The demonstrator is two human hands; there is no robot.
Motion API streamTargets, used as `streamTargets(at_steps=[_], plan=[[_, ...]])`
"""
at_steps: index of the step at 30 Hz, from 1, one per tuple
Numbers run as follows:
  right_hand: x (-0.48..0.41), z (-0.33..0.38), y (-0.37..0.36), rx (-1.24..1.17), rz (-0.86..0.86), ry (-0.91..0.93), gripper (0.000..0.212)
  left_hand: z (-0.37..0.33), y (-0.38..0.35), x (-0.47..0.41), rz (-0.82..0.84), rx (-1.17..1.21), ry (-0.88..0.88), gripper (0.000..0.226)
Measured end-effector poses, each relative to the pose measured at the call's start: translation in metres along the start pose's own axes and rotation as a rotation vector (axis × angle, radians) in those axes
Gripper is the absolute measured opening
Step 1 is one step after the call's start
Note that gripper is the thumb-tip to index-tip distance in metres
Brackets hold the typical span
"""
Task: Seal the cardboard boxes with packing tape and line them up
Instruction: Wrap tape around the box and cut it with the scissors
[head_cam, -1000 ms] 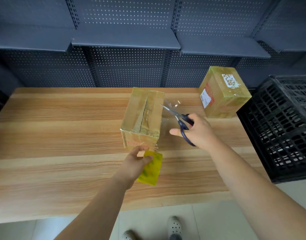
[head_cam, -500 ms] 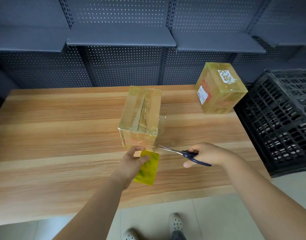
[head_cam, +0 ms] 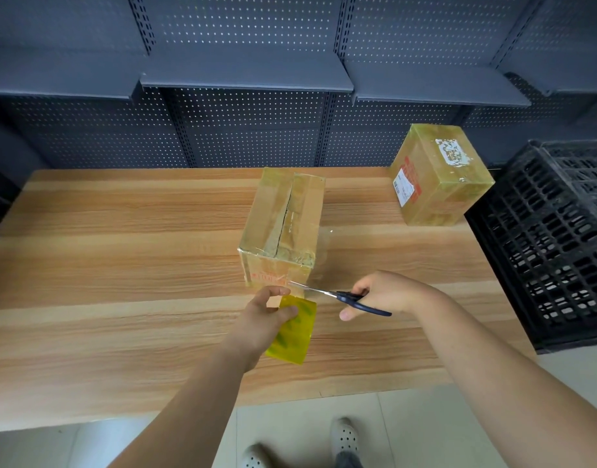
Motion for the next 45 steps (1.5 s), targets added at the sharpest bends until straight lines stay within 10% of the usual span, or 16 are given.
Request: streamTargets(at_steps=[45], plan=[[-0.001,0.021,-0.006,0.062,-0.013,0.000,0.046,-0.005,0.003,-0.003,-0.028,-0.033,-0.002,0.021]])
Point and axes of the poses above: each hand's wrist, its own x-axis away from the middle knuckle, its own y-axis out of the back of the hand, z = x × y, the point moved 3 cm from there along -x, towards the middle knuckle, and after that the axes turned 13 degrees about -y, right-handed, at the moved point
